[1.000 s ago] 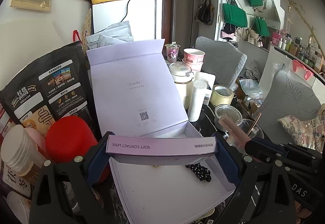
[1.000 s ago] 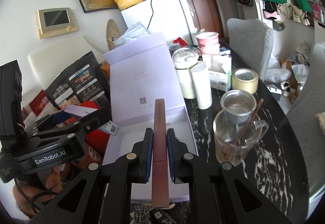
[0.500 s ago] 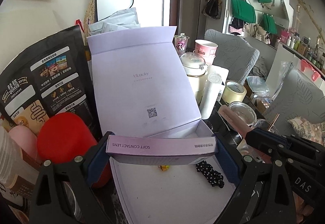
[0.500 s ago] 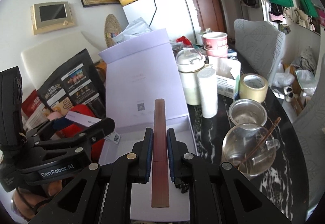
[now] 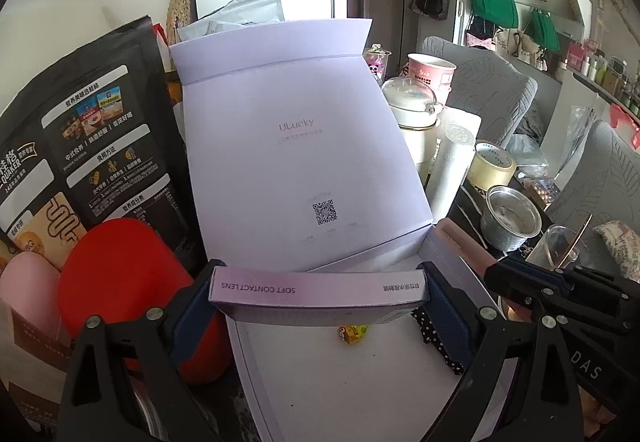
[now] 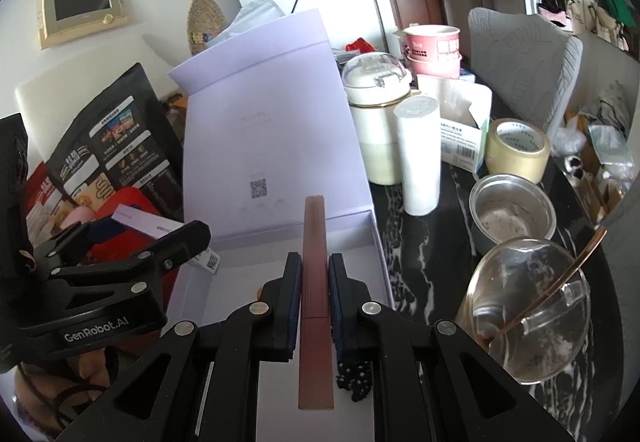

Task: Organize rigid objects
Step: 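Carry the nail file with the right gripper while the left carries the purple lens box over the white box, then open both grippers to drop the nail file and lens box into the white box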

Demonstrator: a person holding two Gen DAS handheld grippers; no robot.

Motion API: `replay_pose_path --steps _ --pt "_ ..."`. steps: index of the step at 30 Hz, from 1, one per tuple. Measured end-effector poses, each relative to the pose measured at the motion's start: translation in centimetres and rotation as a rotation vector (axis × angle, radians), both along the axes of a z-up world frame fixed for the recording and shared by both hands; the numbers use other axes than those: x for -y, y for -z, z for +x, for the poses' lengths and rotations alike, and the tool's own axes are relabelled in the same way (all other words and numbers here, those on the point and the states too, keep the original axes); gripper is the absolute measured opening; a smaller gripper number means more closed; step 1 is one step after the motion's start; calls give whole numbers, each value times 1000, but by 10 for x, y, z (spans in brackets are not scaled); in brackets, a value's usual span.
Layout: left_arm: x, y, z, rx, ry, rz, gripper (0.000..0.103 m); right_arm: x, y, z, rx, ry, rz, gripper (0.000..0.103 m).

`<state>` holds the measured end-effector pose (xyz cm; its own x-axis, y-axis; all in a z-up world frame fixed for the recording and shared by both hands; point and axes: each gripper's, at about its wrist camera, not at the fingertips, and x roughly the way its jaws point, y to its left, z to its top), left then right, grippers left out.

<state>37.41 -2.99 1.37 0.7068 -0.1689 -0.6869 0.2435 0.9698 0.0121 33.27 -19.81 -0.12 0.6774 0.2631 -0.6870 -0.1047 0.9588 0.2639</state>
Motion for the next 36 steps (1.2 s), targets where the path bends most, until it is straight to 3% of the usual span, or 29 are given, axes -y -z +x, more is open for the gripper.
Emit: replay_pose_path --steps 5,19,29,36 --pt "1 17 11 -27 -26 58 96 1 15 9 -47 7 -17 14" --pt "5 42 21 -93 -19 92 96 -9 41 20 -132 -2 -69 14" --pt "6 42 23 -117 -17 88 96 -11 32 15 -112 11 -95 14" --pt "6 44 25 -176 -10 71 96 -11 19 8 -82 18 -102 14"
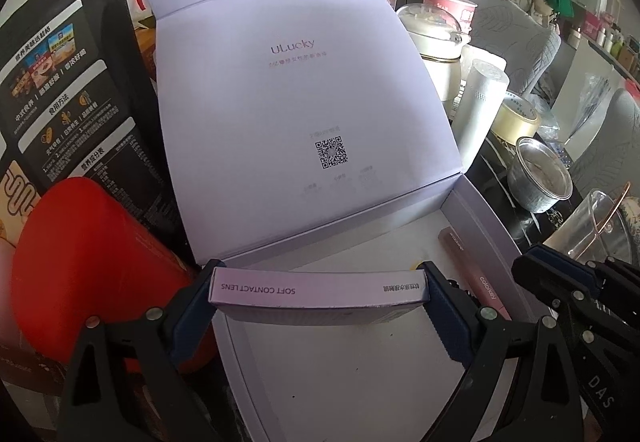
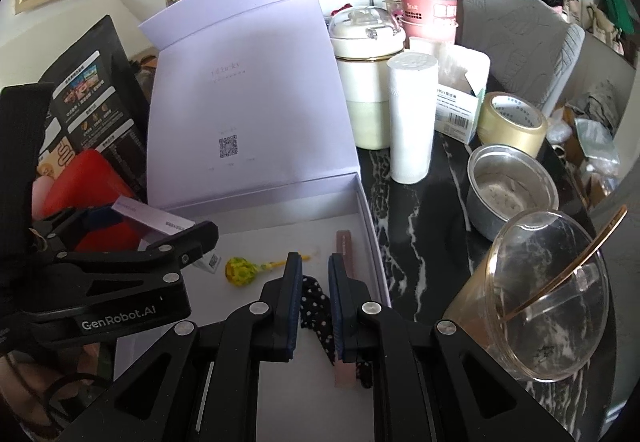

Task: Organize rigid objects
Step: 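Open both grippers to drop the nail file and lens box into the white box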

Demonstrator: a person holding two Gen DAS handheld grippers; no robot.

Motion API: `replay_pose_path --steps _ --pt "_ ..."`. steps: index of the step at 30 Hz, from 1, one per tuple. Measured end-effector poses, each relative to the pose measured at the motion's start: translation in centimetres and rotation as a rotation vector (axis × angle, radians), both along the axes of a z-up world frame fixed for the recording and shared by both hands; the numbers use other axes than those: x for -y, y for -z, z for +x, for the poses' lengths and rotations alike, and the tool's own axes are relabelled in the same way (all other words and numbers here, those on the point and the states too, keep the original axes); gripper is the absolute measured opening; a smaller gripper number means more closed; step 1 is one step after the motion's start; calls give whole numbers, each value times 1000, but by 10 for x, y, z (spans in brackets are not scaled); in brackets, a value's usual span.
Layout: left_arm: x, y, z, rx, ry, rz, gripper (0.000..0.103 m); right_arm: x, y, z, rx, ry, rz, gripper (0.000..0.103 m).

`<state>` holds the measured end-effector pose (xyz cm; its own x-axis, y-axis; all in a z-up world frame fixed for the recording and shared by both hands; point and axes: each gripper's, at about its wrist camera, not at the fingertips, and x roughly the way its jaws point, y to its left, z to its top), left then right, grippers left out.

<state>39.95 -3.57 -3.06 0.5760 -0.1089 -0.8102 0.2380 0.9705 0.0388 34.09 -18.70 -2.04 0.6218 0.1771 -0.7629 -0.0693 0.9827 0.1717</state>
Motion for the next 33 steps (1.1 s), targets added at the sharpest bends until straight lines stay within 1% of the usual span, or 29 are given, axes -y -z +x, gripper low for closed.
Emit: replay_pose_path --steps 3,6,10,15,19,27,29,33 --pt "1 -4 -3 12 -4 16 96 2 -7 -3 16 3 -10 14" --pt "1 -9 -6 18 4 0 96 5 -13 -7 35 10 -10 14" --pt "3 -14 -9 20 6 13 96 8 -20 -10 50 18 -9 14" --pt "1 -23 -14 34 5 -5 96 8 -36 -19 106 27 -20 14" --pt "-4 -35 -19 52 -5 -25 96 10 -47 -27 131 26 -27 14" --pt "-10 -53 -34 87 -7 -8 96 1 -62 -42 168 -18 -33 14" --pt "-9 -58 -39 101 -7 -1 96 0 -65 -47 163 -21 -33 14" --pt "-10 -66 -51 121 -16 -22 96 -3 -75 -59 169 -31 -54 14"
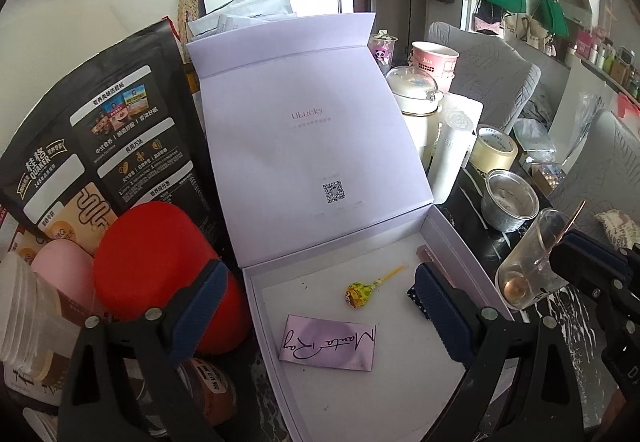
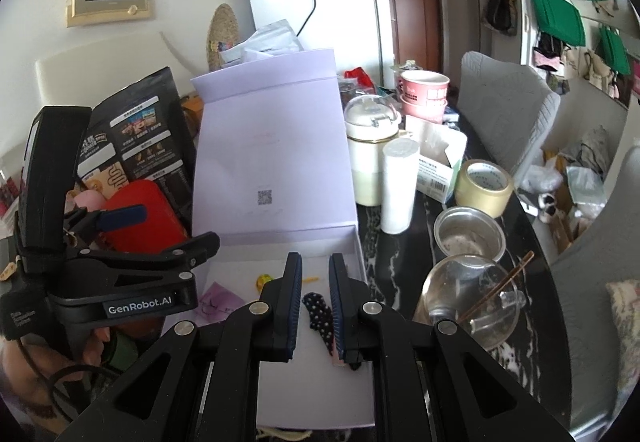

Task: Organize rigid objects
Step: 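Open both grippers to drop the nail file and lens box into the white box, then withdraw both grippers from the white box back over the table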

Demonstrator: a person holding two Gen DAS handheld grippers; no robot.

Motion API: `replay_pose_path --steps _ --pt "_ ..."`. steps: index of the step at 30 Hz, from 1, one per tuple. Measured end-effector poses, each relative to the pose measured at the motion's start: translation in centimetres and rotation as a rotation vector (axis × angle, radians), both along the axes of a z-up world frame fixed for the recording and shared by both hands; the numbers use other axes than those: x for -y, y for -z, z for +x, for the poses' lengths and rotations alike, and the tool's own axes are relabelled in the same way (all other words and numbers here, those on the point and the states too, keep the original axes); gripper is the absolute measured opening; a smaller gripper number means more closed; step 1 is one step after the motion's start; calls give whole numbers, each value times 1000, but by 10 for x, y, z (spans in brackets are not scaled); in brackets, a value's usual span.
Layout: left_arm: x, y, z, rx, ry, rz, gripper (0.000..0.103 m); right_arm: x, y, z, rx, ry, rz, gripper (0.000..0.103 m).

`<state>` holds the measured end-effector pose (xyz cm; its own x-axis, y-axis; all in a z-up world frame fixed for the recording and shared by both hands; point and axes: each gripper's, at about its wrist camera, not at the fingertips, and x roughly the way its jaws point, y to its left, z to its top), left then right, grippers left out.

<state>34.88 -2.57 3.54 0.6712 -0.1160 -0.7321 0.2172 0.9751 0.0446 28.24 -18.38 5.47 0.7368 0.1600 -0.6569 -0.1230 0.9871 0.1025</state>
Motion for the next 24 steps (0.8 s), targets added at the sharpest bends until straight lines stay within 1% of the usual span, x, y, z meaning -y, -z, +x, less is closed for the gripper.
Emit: replay_pose_path --steps 5,9,17,19,21,24 --pt "-2 -8 -16 11 -11 -23 96 2 -14 -16 26 1 -6 14" --pt "-2 -17 -30 25 -16 -34 96 4 -22 -31 44 2 8 14" --pt "5 -34 -63 56 6 -40 96 10 -33 -61 68 2 22 14" --pt "6 -37 -71 63 5 -45 96 12 -36 -69 76 3 25 16" --pt "8 -41 -80 73 12 -46 96 13 -39 -78 86 7 24 22" --pt "10 -46 -95 92 20 -38 96 13 -43 -91 100 5 11 22"
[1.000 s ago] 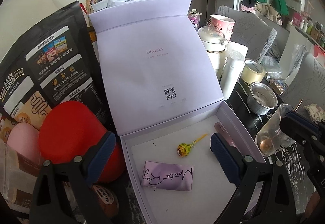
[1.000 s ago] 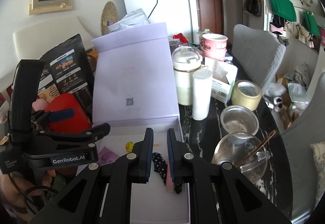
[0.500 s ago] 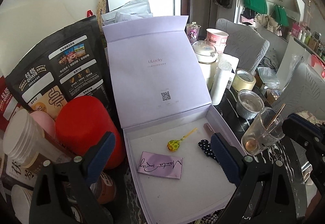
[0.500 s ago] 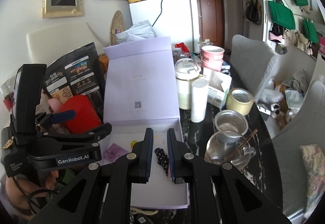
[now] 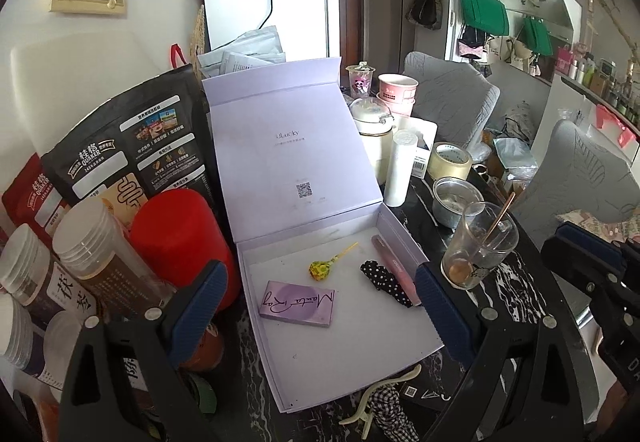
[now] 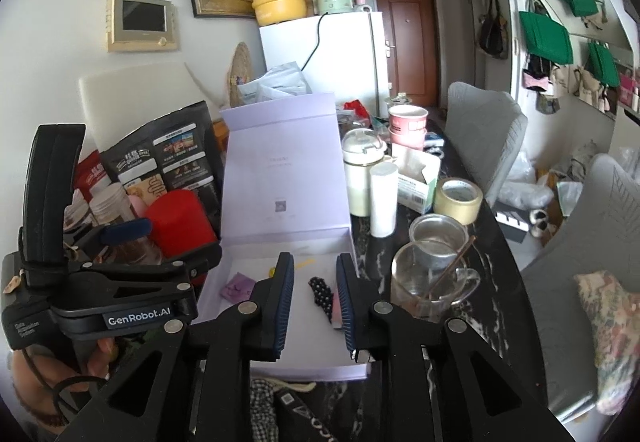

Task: Organize rigid objects
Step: 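Withdraw both grippers from the white box back over the table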

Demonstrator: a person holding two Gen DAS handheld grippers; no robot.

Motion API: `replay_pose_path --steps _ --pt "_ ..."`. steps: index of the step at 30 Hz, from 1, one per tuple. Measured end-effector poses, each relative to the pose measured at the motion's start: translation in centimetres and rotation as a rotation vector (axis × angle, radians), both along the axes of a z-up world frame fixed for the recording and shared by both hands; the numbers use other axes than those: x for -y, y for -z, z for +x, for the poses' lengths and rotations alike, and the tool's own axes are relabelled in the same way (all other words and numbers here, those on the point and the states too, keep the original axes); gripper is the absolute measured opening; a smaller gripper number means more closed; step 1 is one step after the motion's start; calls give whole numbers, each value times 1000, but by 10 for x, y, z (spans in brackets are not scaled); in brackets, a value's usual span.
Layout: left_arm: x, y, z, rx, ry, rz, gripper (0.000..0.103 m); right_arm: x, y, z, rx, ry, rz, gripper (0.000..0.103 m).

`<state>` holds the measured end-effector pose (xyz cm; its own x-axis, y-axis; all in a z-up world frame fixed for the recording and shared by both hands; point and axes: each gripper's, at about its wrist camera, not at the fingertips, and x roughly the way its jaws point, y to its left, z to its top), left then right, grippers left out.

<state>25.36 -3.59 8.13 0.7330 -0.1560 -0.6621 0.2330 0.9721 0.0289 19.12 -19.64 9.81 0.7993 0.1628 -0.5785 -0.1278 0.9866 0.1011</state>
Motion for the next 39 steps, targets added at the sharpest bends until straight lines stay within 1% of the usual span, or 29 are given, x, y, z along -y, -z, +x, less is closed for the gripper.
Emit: replay_pose_path --steps 4,6,9,10,12,16,18,20,23,25,26,28,37,39 --pt "1 -7 -19 17 3 -11 96 3 -4 -18 13 3 -1 24" --pt "1 -10 -27 26 8 -11 96 4 -6 -27 22 5 1 32" --pt "1 -13 -39 33 10 -19 96 4 -6 -39 28 3 -14 32" --pt "1 -14 -42 34 10 -21 96 4 -7 -43 29 2 -16 34" --pt "1 -15 -50 40 13 -23 96 3 -7 -51 33 -5 -17 42" --pt "4 -17 -65 53 15 -4 97 2 -9 -62 39 -8 -30 43" --pt "3 -16 -72 57 13 1 100 2 -9 -68 43 -8 -30 46" --pt "2 -15 -78 60 12 4 100 2 -9 -74 51 -9 -29 50" --pt "1 -12 -86 57 9 6 100 1 -6 -82 52 -8 -32 51" --pt "0 -9 -92 55 8 7 101 2 -4 -86 51 -9 -30 52" --pt "0 -8 -95 54 7 7 101 2 -3 -89 51 -9 -28 55" --pt "-1 -5 -102 54 8 6 100 1 0 -94 51 -11 -28 56" --pt "-4 4 -126 59 30 -6 101 1 12 -118 43 -8 -22 59" --pt "-5 6 -130 58 36 -10 101 1 15 -124 41 -4 -20 62"
